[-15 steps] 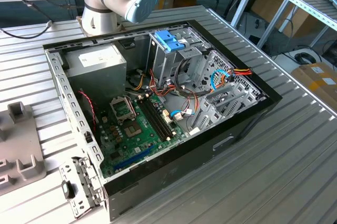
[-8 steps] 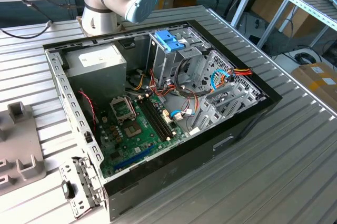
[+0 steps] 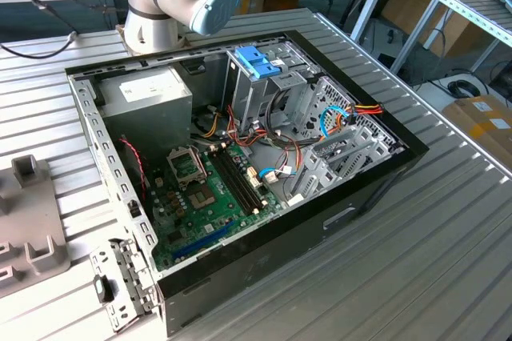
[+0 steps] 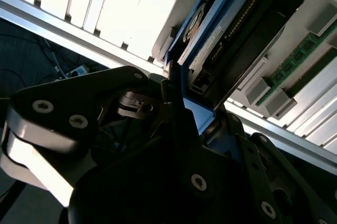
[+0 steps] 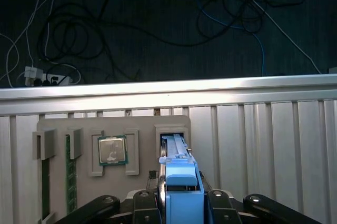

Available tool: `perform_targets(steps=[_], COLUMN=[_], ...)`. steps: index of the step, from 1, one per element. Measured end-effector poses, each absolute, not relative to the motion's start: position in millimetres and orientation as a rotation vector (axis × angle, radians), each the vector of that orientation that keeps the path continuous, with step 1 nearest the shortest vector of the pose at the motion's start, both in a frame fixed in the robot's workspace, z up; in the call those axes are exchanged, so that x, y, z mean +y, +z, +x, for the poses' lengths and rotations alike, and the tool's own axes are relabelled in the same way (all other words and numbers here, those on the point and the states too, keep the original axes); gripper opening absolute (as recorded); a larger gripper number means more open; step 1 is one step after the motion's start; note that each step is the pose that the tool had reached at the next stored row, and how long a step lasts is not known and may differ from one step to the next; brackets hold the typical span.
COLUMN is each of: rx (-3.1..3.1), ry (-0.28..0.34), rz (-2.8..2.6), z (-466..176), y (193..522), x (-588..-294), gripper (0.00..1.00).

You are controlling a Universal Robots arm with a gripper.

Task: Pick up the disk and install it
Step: 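Pick up the disk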

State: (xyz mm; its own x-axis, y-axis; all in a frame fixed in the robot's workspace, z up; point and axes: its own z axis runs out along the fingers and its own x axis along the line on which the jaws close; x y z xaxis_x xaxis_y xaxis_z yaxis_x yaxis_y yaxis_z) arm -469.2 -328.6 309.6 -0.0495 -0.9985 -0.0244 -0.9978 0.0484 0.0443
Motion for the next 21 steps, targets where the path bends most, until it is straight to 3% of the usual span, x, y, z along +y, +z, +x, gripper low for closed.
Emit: perform_targets(steps=[21], rx=[-2.265], ry=[-0.076], rz=[2.157], z=[-469.2], y=[317.3], x=[-328.6], gripper=[0.37])
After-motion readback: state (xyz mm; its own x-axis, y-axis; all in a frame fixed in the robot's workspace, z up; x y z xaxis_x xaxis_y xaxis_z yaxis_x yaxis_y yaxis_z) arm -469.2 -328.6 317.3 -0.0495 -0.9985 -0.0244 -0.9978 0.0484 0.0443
